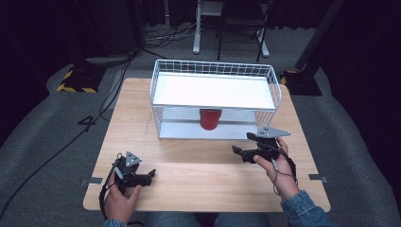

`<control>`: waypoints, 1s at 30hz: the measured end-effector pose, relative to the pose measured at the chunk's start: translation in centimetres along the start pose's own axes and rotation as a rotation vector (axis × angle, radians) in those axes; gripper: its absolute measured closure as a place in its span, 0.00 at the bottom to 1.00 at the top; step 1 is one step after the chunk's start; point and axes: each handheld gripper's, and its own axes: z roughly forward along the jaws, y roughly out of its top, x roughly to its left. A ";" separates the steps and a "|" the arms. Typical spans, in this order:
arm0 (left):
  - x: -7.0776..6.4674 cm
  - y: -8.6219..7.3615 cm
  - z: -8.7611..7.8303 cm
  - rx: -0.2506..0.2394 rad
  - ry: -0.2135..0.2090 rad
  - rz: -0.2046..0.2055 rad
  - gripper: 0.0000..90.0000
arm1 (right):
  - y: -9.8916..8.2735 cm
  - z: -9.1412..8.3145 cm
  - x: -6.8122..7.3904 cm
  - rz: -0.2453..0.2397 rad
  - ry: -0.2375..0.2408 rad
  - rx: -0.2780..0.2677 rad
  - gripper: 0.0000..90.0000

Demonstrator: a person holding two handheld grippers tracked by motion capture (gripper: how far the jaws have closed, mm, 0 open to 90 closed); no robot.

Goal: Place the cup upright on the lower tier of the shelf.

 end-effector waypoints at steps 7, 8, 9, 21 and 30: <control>0.0 0.0 0.0 0.000 0.000 0.000 0.12 | -1.0 -2.5 -0.7 0.006 -0.014 0.023 0.18; 0.0 0.0 0.0 0.000 0.000 0.000 0.12 | -1.1 -2.8 -0.8 0.007 -0.017 0.026 0.18; 0.0 0.0 0.0 0.000 0.000 0.000 0.12 | -1.3 -3.1 -0.8 0.014 -0.022 0.027 0.18; 0.0 0.0 0.0 0.000 0.000 0.000 0.12 | -3.5 -5.2 -1.7 0.064 -0.049 0.068 0.18; 0.0 0.0 0.0 0.000 0.000 0.000 0.12 | -6.0 -6.1 -2.7 0.099 -0.081 0.091 0.18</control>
